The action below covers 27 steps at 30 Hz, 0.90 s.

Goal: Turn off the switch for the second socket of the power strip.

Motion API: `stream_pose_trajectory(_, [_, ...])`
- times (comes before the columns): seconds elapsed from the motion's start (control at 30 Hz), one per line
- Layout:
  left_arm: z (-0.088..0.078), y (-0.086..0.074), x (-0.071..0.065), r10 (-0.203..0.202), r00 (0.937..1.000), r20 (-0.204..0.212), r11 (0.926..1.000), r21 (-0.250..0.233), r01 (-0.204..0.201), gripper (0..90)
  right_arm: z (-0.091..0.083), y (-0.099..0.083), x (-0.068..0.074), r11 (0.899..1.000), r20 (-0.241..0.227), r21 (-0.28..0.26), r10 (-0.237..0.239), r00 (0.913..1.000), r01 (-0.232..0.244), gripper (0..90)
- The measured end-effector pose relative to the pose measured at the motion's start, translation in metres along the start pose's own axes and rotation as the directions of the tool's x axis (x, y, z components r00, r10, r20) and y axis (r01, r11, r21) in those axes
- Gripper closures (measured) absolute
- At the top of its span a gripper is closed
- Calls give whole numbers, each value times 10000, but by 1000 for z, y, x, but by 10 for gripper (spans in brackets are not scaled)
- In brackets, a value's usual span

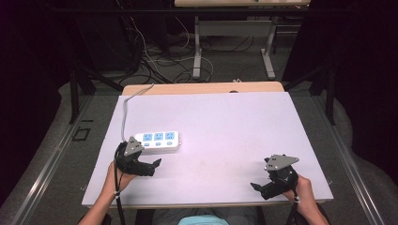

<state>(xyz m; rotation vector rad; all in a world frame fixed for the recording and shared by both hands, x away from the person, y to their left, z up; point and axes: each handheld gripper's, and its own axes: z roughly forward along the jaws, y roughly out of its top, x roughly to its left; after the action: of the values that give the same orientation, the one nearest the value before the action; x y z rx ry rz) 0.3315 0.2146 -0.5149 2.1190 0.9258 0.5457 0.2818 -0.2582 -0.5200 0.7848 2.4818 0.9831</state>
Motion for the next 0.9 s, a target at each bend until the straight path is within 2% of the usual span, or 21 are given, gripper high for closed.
stream_pose_trajectory(0.37, [-16,-15,-6,86,9999,150,10000,0,-86,0,1,0,0,10000,32,0,-63,10000,63,9])
stream_pose_trajectory(0.4, [-17,-16,-7,57,9999,157,10000,36,-57,0,0,0,1,10000,56,33,54,10000,-54,9])
stream_pose_trajectory(0.57, [-23,-22,-11,63,9999,148,10000,-77,-62,0,0,0,1,10000,53,36,52,10000,-52,9])
stream_pose_trajectory(0.9, [-31,-33,-16,107,9996,275,9999,-47,-106,0,1,1,0,9999,35,81,-125,9999,124,9])
